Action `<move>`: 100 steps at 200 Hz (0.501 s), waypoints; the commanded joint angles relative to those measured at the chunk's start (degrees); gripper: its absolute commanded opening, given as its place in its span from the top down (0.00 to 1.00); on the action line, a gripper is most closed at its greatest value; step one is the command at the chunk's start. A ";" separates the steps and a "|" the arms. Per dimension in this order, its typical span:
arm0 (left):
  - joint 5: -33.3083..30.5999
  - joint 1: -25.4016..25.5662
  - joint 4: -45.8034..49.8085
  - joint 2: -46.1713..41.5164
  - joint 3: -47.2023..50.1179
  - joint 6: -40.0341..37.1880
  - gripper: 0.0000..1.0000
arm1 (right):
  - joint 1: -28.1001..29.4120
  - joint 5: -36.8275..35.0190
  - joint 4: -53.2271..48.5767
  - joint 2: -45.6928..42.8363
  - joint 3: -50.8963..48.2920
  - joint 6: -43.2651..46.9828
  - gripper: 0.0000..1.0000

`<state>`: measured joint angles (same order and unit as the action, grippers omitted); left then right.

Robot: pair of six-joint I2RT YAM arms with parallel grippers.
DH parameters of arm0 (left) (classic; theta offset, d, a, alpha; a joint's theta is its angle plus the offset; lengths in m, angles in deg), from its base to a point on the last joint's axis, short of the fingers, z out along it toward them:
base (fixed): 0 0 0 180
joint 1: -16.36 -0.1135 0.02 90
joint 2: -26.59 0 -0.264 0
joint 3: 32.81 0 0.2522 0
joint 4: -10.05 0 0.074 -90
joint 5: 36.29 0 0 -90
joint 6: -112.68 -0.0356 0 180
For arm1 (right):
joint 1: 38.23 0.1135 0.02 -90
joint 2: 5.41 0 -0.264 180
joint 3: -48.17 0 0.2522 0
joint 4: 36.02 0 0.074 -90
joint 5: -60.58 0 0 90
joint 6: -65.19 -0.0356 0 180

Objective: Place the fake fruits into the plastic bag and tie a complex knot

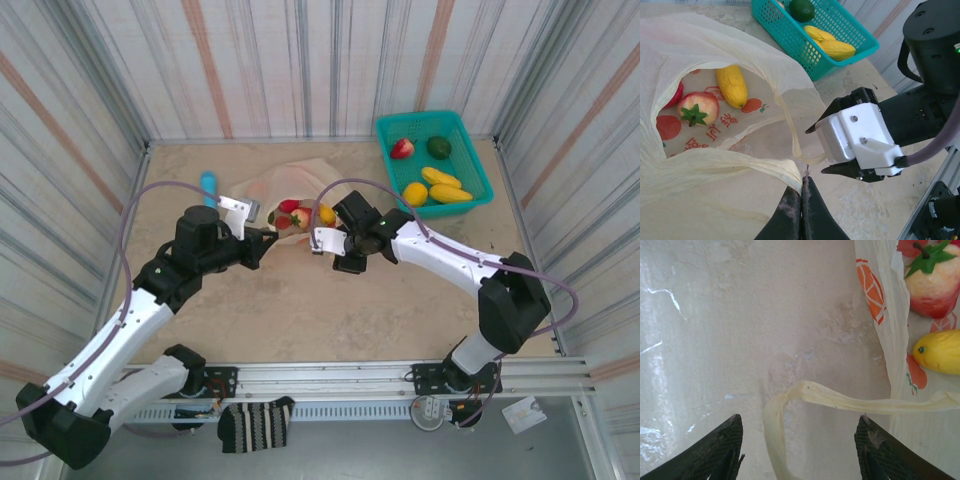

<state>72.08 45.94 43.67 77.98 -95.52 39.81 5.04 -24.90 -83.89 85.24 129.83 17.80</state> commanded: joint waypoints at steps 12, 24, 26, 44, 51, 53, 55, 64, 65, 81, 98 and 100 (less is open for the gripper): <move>-1.29 -0.58 0.51 -1.56 -0.36 -1.13 1.00 | 0.41 -2.62 1.24 2.16 -0.57 -0.36 0.46; -1.47 -0.66 0.69 -1.72 -0.44 -1.21 1.00 | 0.75 -3.13 1.11 2.67 -0.57 -0.97 0.51; -1.58 -0.67 0.77 -1.78 -0.45 -1.26 1.00 | 0.76 -3.16 1.07 2.79 -0.57 -1.00 0.52; -2.44 -0.67 1.04 -2.50 -0.45 -1.39 1.00 | 1.01 -3.33 0.46 3.36 -0.70 -2.27 0.63; -2.71 -0.67 1.06 -2.83 -0.45 -1.47 1.00 | 1.18 -3.45 0.32 3.47 -0.91 -2.63 0.67; -2.77 -0.67 1.06 -2.87 -0.45 -1.43 1.00 | 1.27 -3.55 0.28 3.52 -1.05 -2.65 0.68; -2.85 -0.67 1.06 -2.94 -0.45 -1.45 1.00 | 1.40 -3.59 0.27 3.53 -1.22 -2.71 0.69; -2.98 -0.69 1.00 -3.15 -0.45 -1.40 1.00 | 1.74 -4.20 0.59 3.44 -1.80 -3.06 0.71; -2.98 -0.68 1.03 -3.15 -0.45 -1.44 1.00 | 1.74 -4.23 0.65 3.46 -1.89 -3.10 0.72; -2.97 -0.75 1.06 -3.23 -0.45 -1.39 1.00 | 2.17 -4.41 0.88 2.92 -2.67 -3.91 0.78; -3.41 -0.80 1.06 -3.58 -0.45 -1.48 1.00 | 2.27 -4.42 1.31 1.65 -2.92 -5.26 0.89; -3.47 -0.77 1.06 -3.65 -0.45 -1.48 1.00 | 2.22 -4.23 1.43 1.37 -2.94 -5.45 0.90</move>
<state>70.05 45.57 43.74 75.62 -95.52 39.37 6.83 -28.38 -82.42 87.91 127.89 14.71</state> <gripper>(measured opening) 0.049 0.159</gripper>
